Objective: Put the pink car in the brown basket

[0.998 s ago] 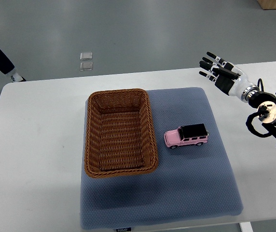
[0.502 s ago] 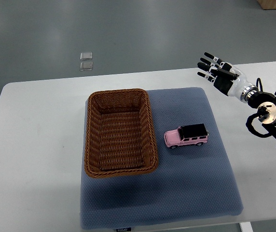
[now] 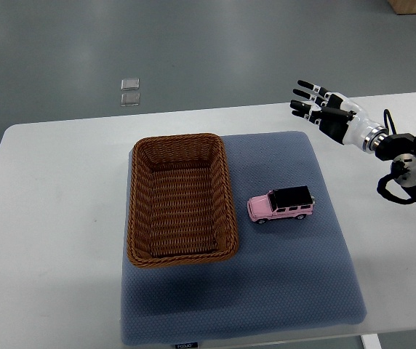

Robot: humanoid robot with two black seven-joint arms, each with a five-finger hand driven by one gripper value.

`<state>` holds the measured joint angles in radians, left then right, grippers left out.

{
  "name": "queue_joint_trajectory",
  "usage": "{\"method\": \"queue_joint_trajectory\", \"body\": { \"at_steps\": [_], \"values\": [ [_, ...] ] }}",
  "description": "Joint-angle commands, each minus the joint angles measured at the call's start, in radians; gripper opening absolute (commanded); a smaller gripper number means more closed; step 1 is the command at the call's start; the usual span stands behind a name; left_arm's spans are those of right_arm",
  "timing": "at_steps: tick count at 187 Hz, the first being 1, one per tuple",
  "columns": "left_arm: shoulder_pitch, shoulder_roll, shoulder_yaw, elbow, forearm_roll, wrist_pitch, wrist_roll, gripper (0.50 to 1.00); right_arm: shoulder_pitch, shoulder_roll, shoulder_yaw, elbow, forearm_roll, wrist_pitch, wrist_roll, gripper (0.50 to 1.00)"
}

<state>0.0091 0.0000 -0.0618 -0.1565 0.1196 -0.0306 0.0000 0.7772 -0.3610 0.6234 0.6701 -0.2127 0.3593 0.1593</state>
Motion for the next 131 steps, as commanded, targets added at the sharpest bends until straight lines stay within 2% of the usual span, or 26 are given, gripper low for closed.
{"method": "queue_joint_trajectory", "body": {
  "at_steps": [1,26,71,131],
  "values": [
    [0.000,0.000,0.000,0.000,0.000,0.000,0.000,1.000,0.002,-0.013,-0.001,0.000,-0.066,0.020,0.019,0.924],
    [0.000,0.000,-0.001,0.000,0.000,0.000,0.000,1.000,0.005,-0.024,0.001,-0.001,-0.175,0.024,0.052,0.924],
    [0.000,0.000,0.000,0.000,0.000,0.000,0.000,1.000,0.005,-0.050,0.001,0.008,-0.326,0.030,0.059,0.924],
    [0.000,0.000,-0.001,0.000,0.000,0.000,0.000,1.000,0.010,-0.104,-0.002,0.140,-0.666,0.030,0.098,0.924]
  ]
}}
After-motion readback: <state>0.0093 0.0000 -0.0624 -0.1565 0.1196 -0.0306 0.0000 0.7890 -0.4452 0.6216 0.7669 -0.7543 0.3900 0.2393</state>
